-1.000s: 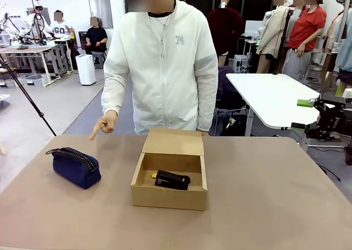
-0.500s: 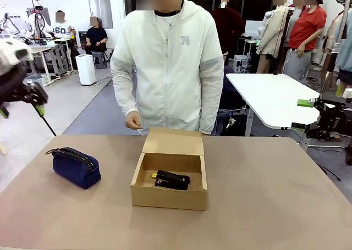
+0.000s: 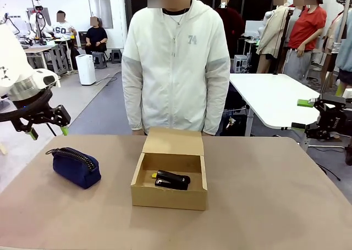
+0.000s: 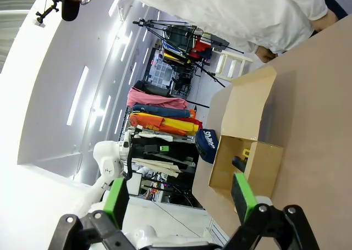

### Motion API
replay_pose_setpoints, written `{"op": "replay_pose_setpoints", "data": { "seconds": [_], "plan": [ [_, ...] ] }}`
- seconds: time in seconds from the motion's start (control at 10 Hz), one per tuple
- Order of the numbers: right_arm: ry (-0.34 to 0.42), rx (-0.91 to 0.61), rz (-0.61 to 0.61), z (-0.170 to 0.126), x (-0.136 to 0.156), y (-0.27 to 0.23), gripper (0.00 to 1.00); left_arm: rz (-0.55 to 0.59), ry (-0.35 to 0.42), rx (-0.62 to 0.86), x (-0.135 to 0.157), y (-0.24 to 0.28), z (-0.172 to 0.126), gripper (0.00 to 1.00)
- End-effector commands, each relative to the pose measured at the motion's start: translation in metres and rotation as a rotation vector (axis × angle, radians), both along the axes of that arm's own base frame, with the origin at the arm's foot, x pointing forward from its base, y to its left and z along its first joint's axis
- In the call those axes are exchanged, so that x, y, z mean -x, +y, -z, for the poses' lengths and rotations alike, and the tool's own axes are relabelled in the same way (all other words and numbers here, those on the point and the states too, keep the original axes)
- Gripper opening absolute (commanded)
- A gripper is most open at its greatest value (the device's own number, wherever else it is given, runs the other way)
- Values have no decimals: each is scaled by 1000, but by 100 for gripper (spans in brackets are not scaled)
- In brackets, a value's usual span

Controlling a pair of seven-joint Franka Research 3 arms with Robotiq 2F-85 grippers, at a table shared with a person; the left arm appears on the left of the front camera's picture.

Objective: Pack the items into the box.
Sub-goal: Pick up the item indicated by the person and place it inside the Mailer Box.

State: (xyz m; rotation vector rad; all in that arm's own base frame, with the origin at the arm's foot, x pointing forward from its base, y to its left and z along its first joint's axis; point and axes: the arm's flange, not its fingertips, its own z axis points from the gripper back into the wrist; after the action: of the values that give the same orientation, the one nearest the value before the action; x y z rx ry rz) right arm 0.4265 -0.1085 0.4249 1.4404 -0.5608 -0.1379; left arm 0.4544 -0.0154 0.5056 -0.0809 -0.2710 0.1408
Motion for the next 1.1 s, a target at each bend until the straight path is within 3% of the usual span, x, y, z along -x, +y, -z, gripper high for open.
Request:
{"op": "replay_pose_setpoints", "data": {
  "seconds": [0.0,0.4,0.7,1.0],
  "plan": [
    [-7,-6,-8,-2,2,0,100,10,-16,-34,8,-8,-4,100],
    [-7,-6,-8,-2,2,0,100,16,-7,-10,2,-5,-4,100],
    [-7,-6,-8,-2,2,0,100,61,197,-24,-70,3,1,100],
    [-7,-6,-8,-2,2,0,100,112,286,-81,-109,-11,25,100]
  ]
}}
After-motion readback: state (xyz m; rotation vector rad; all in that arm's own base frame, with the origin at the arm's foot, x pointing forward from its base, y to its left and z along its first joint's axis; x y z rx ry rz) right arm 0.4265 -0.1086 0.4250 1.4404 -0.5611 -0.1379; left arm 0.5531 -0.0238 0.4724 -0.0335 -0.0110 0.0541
